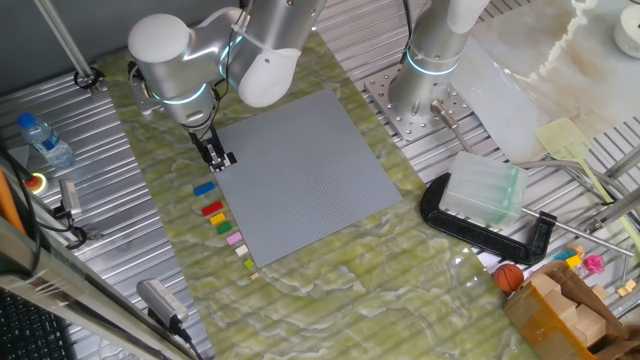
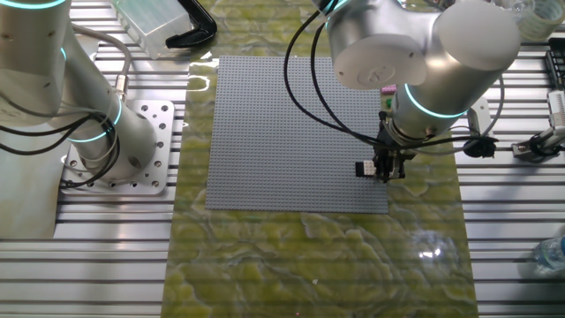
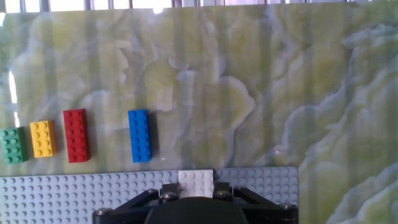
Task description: Build with small Lego blocks
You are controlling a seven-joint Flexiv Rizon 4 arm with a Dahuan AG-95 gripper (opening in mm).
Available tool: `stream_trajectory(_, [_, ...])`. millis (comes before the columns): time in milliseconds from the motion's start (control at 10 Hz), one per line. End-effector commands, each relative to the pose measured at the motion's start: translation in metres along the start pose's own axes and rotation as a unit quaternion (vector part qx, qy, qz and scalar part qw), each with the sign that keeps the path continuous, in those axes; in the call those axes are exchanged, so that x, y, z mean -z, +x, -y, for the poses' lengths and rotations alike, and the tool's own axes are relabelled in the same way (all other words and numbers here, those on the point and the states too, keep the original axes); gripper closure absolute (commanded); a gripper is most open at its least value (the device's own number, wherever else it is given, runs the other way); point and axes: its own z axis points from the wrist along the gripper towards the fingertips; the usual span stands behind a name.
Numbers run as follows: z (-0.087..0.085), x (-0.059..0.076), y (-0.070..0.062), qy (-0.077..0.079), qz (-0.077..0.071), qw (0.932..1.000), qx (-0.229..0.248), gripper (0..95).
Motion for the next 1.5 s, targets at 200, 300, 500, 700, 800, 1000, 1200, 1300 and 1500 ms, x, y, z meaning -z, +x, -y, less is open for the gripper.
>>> stream_trajectory(200, [0.0000, -0.0006, 0.0006, 0.001, -0.003, 1.0000, -0.002, 95.0])
stream_trajectory(300, [-0.0001, 0.0001, 0.0009, 0.001, -0.004, 1.0000, -0.002, 95.0])
stream_trajectory(500, [0.0003, 0.0008, 0.0011, 0.002, -0.007, 1.0000, -0.004, 95.0])
stream_trajectory(700, [0.0003, 0.0008, 0.0011, 0.002, -0.007, 1.0000, -0.003, 95.0])
stream_trajectory(800, [0.0004, 0.0008, 0.0011, 0.002, -0.007, 1.0000, -0.003, 95.0])
stream_trajectory(1000, [0.0011, 0.0011, 0.0012, 0.003, -0.007, 1.0000, -0.003, 95.0])
stream_trajectory(1200, [0.0020, 0.0015, 0.0013, 0.004, -0.007, 1.0000, -0.002, 95.0])
stream_trajectory(1300, [0.0025, 0.0017, 0.0013, 0.003, -0.007, 1.0000, -0.002, 95.0])
stream_trajectory(1500, [0.0027, 0.0014, 0.0012, 0.002, -0.007, 1.0000, -0.001, 95.0])
